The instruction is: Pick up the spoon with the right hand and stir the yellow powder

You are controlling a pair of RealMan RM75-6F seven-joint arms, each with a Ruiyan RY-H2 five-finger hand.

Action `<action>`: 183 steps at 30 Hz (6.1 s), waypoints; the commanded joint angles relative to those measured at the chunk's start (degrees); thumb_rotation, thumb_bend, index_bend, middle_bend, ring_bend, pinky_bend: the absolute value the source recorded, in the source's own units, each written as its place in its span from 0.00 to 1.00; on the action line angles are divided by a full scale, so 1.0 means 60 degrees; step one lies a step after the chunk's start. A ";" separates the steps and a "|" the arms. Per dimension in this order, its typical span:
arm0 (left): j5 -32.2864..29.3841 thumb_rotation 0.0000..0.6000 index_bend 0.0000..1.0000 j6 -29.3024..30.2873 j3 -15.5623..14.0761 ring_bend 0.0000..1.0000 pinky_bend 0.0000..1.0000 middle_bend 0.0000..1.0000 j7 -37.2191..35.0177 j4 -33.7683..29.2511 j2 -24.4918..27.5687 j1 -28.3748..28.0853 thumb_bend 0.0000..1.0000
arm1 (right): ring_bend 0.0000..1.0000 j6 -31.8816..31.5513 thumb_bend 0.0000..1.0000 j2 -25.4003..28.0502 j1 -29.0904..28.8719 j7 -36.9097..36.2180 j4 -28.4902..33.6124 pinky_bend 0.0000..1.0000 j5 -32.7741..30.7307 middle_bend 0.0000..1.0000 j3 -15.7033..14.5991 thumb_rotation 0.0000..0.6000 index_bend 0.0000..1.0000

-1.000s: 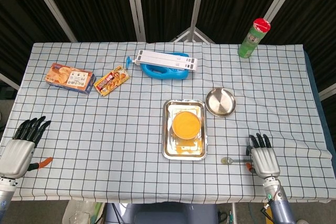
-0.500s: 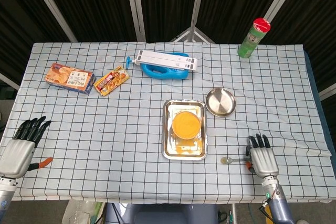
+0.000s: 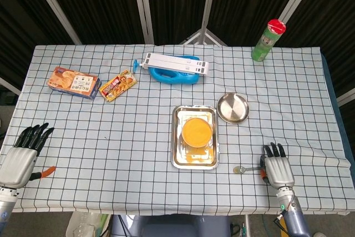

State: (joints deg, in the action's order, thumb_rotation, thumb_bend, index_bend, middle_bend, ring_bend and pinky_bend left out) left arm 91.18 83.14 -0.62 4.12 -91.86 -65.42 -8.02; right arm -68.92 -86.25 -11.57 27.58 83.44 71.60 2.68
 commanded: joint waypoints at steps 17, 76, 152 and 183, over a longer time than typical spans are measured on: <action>-0.0016 1.00 0.00 -0.0009 0.0004 0.00 0.00 0.00 0.0007 -0.0003 0.0004 -0.0004 0.00 | 0.00 -0.0138 0.45 -0.0198 -0.0059 0.0306 0.0142 0.00 0.0111 0.16 -0.0155 1.00 0.54; -0.0025 1.00 0.00 -0.0116 -0.0031 0.00 0.00 0.00 -0.0034 -0.0067 0.0058 -0.0042 0.00 | 0.00 -0.0123 0.48 0.0384 -0.1691 0.2218 0.2608 0.00 -0.1510 0.18 0.1877 1.00 0.56; -0.0068 1.00 0.00 -0.0511 -0.0158 0.00 0.00 0.00 -0.0601 -0.0327 0.0384 -0.0197 0.00 | 0.00 -0.1347 0.48 -0.1986 -0.4098 0.5272 0.1577 0.00 -0.4669 0.18 0.1747 1.00 0.39; -0.0139 1.00 0.00 -0.0545 -0.0127 0.00 0.00 0.00 -0.0533 -0.0360 0.0361 -0.0218 0.00 | 0.00 -0.1532 0.48 -0.1464 -0.4069 0.4817 0.2470 0.00 -0.4246 0.21 0.1447 1.00 0.22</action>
State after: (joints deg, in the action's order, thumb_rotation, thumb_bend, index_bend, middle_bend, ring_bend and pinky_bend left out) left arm 90.35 79.87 -1.38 0.91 -94.03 -63.26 -9.33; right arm -78.15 -95.08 -35.93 56.53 98.30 46.07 11.30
